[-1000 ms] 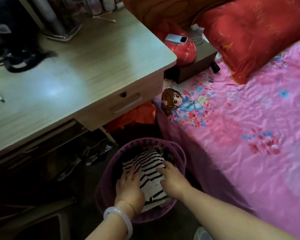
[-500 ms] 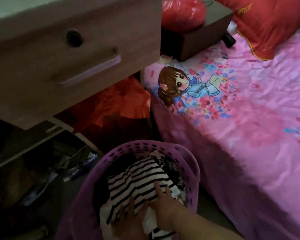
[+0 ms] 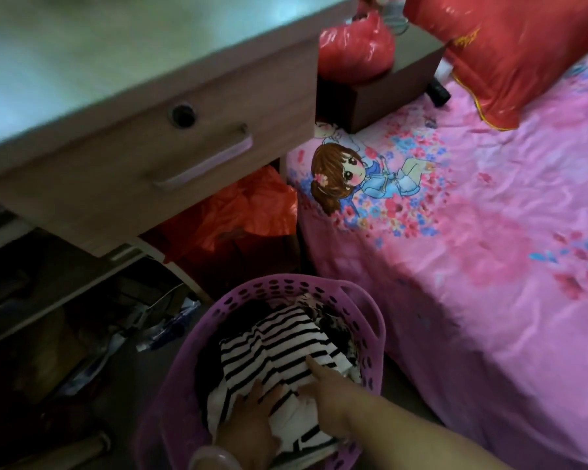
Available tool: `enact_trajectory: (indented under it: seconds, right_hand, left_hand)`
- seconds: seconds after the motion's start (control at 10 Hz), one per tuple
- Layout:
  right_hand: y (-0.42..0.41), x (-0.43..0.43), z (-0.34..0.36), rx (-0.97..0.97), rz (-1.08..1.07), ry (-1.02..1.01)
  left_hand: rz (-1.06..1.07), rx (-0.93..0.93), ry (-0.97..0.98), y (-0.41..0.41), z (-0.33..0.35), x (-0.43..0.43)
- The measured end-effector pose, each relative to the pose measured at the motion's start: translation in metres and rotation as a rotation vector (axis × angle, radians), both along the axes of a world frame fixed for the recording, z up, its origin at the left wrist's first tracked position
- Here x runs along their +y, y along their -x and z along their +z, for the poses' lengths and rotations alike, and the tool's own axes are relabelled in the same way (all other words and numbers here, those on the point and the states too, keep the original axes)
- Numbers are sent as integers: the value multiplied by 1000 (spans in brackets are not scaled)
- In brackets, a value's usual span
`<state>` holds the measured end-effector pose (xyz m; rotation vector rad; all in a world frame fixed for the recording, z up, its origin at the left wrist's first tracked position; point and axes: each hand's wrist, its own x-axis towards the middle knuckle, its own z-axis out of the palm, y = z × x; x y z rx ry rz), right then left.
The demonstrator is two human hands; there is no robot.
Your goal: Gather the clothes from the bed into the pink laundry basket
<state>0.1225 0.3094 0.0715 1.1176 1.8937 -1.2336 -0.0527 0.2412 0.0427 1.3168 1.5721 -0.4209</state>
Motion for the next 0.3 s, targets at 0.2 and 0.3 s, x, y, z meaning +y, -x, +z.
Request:
enact_trajectory:
  seconds: [0.2,0.3]
  right_hand:
    - [-8,-2,80,74,-170,-97]
    - [-6,0,129,90,-234,-163]
  left_hand:
    - [91,74,-193,6,88,22]
    - [83,97,-319,1,140,34]
